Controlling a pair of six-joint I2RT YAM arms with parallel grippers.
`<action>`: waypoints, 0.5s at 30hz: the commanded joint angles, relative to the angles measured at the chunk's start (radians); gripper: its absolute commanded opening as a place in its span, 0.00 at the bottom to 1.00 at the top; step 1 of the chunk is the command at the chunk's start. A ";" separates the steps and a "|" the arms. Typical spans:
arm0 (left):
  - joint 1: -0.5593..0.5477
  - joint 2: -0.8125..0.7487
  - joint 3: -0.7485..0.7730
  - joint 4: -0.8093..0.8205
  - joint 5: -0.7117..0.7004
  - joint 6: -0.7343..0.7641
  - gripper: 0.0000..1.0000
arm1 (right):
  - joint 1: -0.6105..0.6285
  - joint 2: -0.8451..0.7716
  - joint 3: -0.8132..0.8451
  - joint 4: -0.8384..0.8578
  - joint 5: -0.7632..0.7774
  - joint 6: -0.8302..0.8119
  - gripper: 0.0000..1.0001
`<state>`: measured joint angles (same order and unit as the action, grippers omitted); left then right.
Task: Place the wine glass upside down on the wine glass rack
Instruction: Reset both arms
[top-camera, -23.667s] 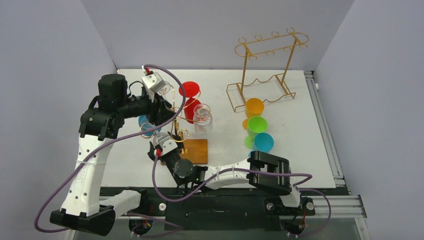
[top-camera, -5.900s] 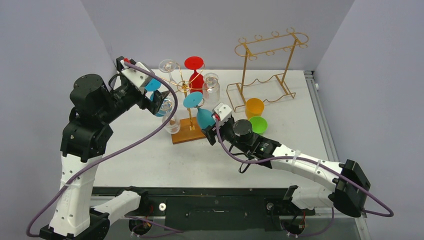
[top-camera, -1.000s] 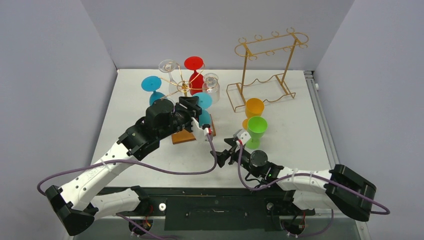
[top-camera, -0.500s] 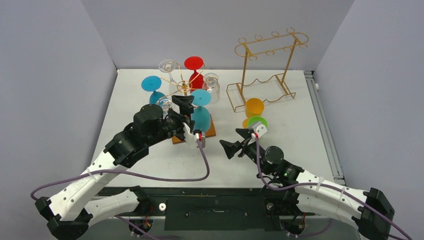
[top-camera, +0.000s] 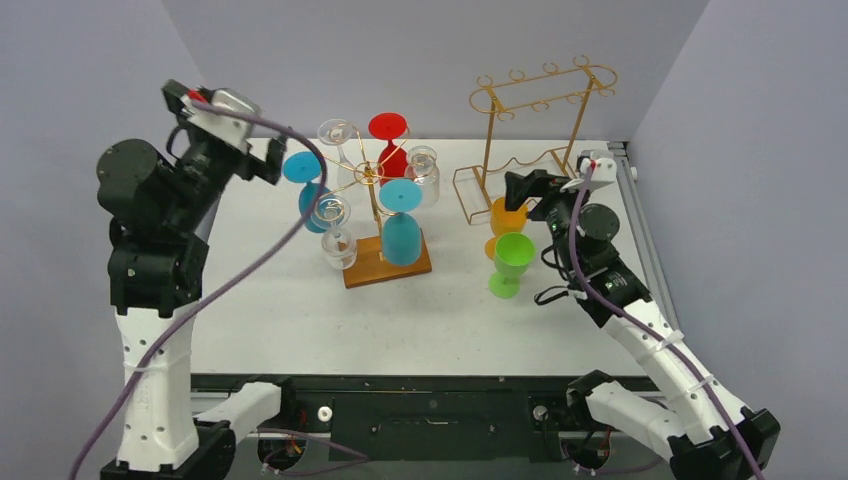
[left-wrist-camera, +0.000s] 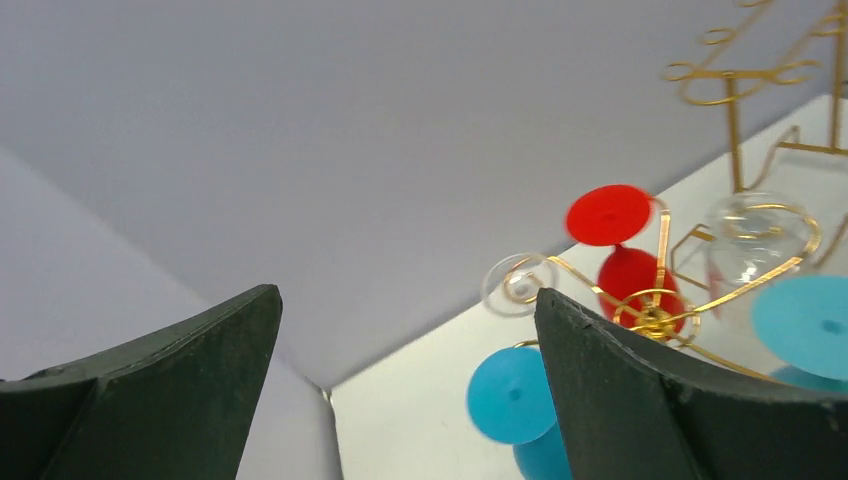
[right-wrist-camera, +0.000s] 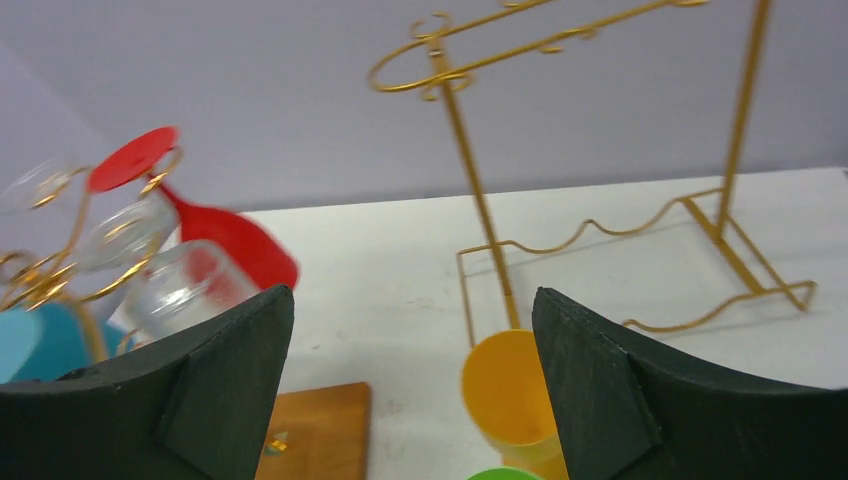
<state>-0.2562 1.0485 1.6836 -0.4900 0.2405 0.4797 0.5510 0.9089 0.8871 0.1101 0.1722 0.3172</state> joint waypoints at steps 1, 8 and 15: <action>0.357 0.115 0.061 -0.049 0.271 -0.367 0.96 | -0.185 0.048 0.041 -0.090 0.007 0.132 0.84; 0.582 0.163 -0.090 -0.031 0.294 -0.469 0.96 | -0.424 0.074 0.045 -0.214 0.114 0.181 0.84; 0.590 0.139 -0.429 0.099 0.150 -0.473 0.96 | -0.487 0.054 -0.077 -0.191 0.284 0.174 0.87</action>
<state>0.3309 1.2240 1.3731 -0.4923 0.4477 0.0463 0.0761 0.9813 0.8742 -0.0917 0.3367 0.4812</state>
